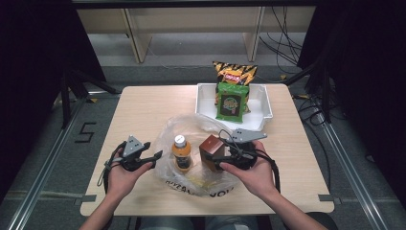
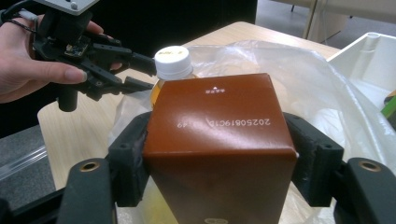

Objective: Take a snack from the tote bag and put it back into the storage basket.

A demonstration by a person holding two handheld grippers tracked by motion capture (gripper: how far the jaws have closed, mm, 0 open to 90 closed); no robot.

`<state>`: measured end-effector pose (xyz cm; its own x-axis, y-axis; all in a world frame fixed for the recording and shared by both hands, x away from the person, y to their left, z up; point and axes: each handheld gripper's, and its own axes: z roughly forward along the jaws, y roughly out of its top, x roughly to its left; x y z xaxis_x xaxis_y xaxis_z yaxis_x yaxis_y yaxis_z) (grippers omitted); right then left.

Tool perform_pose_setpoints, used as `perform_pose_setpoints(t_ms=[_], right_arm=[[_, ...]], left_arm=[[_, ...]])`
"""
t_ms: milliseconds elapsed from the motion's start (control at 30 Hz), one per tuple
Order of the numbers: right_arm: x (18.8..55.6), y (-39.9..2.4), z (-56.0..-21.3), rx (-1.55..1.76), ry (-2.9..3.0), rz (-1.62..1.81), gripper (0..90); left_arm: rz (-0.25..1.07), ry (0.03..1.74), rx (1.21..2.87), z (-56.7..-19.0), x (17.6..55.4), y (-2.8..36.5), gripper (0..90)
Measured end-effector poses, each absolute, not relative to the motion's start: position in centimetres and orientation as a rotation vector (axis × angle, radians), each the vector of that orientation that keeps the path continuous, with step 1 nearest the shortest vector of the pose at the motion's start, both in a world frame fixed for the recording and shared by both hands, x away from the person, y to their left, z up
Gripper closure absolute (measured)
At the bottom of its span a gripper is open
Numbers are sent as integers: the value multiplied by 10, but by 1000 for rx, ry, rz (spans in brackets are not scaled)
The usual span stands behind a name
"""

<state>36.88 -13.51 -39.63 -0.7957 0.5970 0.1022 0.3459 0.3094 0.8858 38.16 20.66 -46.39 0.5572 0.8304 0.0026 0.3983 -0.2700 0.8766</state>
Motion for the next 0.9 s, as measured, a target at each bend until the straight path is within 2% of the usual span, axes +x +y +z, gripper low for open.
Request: perform_pose_setpoints(t_ms=[267, 900], right_arm=[[366, -137, -396, 869, 2282, 1473, 382], [364, -138, -387, 877, 2238, 1539, 390]], left_arm=[[591, 1004, 1880, -464, 382, 206, 404], [602, 1006, 1878, -464, 381, 207, 404]])
